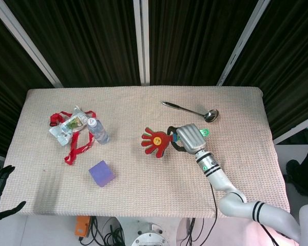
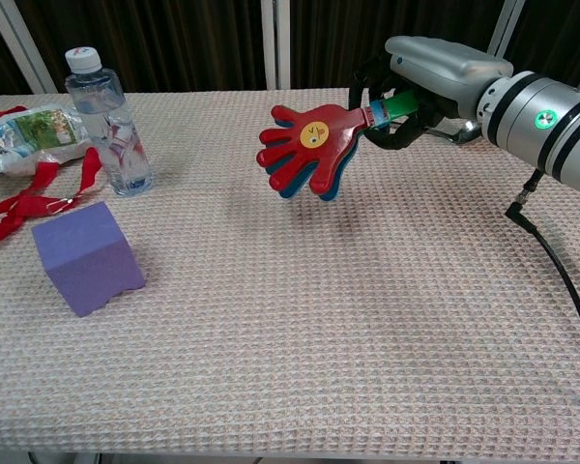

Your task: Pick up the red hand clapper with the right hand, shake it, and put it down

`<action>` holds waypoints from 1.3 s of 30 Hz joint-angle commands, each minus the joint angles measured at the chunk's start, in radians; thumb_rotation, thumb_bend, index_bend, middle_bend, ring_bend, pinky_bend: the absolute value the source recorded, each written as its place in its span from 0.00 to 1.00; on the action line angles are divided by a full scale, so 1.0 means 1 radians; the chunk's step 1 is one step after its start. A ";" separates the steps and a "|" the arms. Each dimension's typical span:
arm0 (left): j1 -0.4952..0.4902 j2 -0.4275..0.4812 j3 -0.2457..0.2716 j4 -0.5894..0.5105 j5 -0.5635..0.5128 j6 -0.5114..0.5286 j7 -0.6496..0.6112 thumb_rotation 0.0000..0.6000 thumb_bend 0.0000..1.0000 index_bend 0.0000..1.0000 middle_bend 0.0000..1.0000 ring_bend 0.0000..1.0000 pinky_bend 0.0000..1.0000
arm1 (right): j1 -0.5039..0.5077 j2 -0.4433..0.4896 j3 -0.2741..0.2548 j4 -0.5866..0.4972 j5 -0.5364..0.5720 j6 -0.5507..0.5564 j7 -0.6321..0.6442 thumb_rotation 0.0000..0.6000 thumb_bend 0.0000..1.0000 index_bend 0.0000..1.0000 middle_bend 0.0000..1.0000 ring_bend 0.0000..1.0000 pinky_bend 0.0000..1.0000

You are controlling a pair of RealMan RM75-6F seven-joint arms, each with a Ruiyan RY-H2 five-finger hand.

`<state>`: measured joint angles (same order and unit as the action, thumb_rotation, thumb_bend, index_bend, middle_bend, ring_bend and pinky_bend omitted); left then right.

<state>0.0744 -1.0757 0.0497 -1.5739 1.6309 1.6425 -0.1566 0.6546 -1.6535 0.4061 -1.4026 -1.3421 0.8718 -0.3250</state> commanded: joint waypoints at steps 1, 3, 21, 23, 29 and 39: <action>0.001 0.001 -0.001 0.000 -0.001 0.002 -0.001 1.00 0.12 0.09 0.07 0.00 0.00 | 0.019 -0.015 0.004 -0.085 0.174 0.062 0.016 1.00 0.41 0.91 0.75 0.81 1.00; 0.003 0.000 -0.002 0.001 -0.003 0.004 -0.004 1.00 0.12 0.09 0.07 0.00 0.00 | 0.012 -0.027 0.016 -0.090 0.172 0.066 0.134 1.00 0.41 0.91 0.75 0.81 1.00; 0.005 -0.002 -0.001 0.012 0.002 0.011 -0.019 1.00 0.12 0.09 0.07 0.00 0.00 | -0.110 0.079 0.196 -0.238 0.193 -0.115 1.388 1.00 0.42 0.92 0.75 0.81 1.00; 0.005 -0.002 -0.002 0.010 0.002 0.010 -0.018 1.00 0.12 0.09 0.07 0.00 0.00 | -0.107 0.083 0.184 -0.222 0.164 -0.105 1.381 1.00 0.42 0.92 0.75 0.81 1.00; 0.001 -0.002 0.000 0.006 0.001 0.000 -0.012 1.00 0.12 0.09 0.07 0.00 0.00 | -0.056 -0.006 0.037 -0.047 -0.102 0.137 0.931 1.00 0.41 0.92 0.75 0.81 1.00; 0.003 0.002 0.002 0.003 0.004 0.003 -0.014 1.00 0.12 0.09 0.07 0.00 0.00 | 0.022 0.002 -0.073 -0.015 -0.053 0.096 0.101 1.00 0.42 0.92 0.78 0.81 1.00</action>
<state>0.0777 -1.0734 0.0519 -1.5704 1.6345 1.6459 -0.1708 0.6200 -1.6385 0.4400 -1.4808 -1.3529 0.9239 0.4234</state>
